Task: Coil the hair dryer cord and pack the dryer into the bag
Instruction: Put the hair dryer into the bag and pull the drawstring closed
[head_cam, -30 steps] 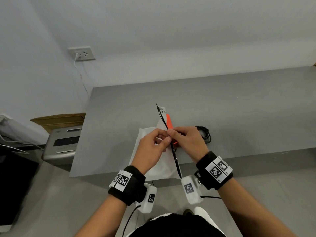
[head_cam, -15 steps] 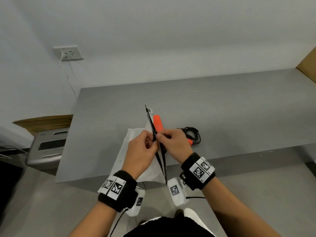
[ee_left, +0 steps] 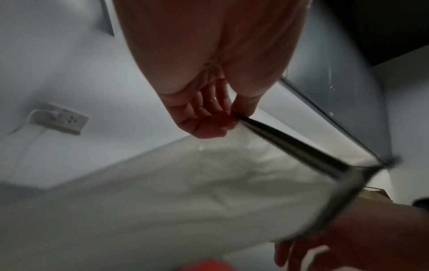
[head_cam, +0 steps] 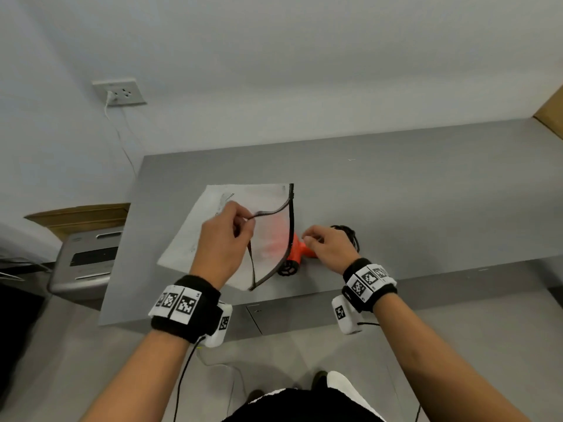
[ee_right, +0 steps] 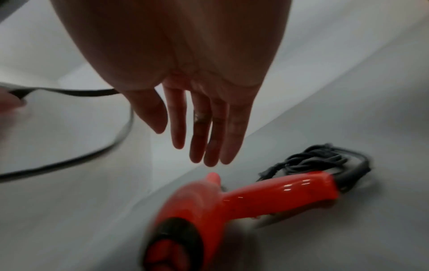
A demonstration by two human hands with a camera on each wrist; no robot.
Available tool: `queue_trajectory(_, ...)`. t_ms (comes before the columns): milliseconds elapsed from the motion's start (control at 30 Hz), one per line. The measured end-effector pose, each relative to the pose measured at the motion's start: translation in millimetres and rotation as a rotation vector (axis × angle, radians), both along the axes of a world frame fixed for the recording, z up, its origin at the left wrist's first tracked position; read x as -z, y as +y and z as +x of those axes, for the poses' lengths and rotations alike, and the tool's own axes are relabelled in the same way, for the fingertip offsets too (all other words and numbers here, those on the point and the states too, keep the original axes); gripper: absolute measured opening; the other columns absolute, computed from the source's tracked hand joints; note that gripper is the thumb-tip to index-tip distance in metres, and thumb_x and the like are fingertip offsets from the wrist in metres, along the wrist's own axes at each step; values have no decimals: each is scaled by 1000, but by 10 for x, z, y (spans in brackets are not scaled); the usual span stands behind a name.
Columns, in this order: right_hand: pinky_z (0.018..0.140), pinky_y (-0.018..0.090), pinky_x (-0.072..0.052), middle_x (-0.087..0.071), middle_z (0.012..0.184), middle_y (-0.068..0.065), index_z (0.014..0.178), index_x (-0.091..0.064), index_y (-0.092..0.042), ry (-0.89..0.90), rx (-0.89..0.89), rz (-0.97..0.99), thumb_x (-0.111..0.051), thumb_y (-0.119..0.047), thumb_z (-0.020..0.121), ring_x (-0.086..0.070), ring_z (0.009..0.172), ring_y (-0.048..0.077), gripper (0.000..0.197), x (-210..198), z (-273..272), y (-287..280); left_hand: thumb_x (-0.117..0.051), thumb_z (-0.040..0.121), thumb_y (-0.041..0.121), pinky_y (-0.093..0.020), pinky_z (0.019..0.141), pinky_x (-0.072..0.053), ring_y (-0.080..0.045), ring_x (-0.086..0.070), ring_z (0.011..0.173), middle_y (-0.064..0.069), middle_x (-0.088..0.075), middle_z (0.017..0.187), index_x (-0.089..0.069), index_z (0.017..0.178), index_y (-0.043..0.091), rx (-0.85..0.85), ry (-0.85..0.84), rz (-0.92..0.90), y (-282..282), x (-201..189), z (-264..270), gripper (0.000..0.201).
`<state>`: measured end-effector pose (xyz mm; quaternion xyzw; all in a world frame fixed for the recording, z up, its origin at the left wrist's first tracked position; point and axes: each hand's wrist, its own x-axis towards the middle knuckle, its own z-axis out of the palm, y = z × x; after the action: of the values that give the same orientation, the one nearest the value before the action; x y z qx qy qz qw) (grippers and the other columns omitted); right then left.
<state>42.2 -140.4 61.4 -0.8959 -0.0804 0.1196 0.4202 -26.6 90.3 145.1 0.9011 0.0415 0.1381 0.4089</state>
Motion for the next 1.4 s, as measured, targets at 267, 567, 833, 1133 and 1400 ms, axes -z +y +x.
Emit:
queue_trajectory(267, 115, 51, -28, -43, 143, 19, 147, -34, -39, 132, -148, -791, -70, -56, 77, -40, 134, 39, 80, 548, 369, -309, -67, 96, 23, -18, 68, -44, -10, -60, 76, 1, -66, 83, -65, 92, 21, -30, 166, -85, -4, 557, 109, 5)
queue_trajectory(567, 107, 47, -38, -56, 128, 14, 131, -55, -28, 20, -283, -873, -65, -51, 82, -53, 120, 35, 55, 591, 370, -198, -66, 97, 25, -14, 66, -42, -7, -59, 77, 3, -66, 84, -67, 95, 20, -32, 199, -74, 27, 662, 147, 5)
queue_trajectory(833, 66, 32, -47, -67, 90, 2, 100, -65, -29, -79, -332, -845, -60, -48, 74, -66, 81, 28, 33, 36, 39, -364, -63, 99, 23, -21, 68, -43, -12, -59, 77, 1, -66, 86, -66, 96, 18, -89, 192, 1, 275, 698, 238, 6)
queue_trajectory(1133, 64, 30, -38, -62, 91, -2, 100, -63, -31, -126, -510, -868, -59, -56, 70, -65, 81, 27, 39, -642, -588, -516, -60, 99, 20, -33, 73, -47, -21, -60, 77, 2, -64, 82, -61, 95, 18, -109, 121, 163, 613, 675, 530, 5)
queue_trajectory(1400, 64, 32, -42, -59, 91, -2, 100, -61, -31, -151, -597, -835, -57, -56, 71, -63, 77, 28, 38, -776, -746, -313, -62, 100, 20, -35, 74, -52, -16, -58, 75, 3, -64, 86, -63, 97, 16, 153, 118, 223, 363, 716, 373, 5)
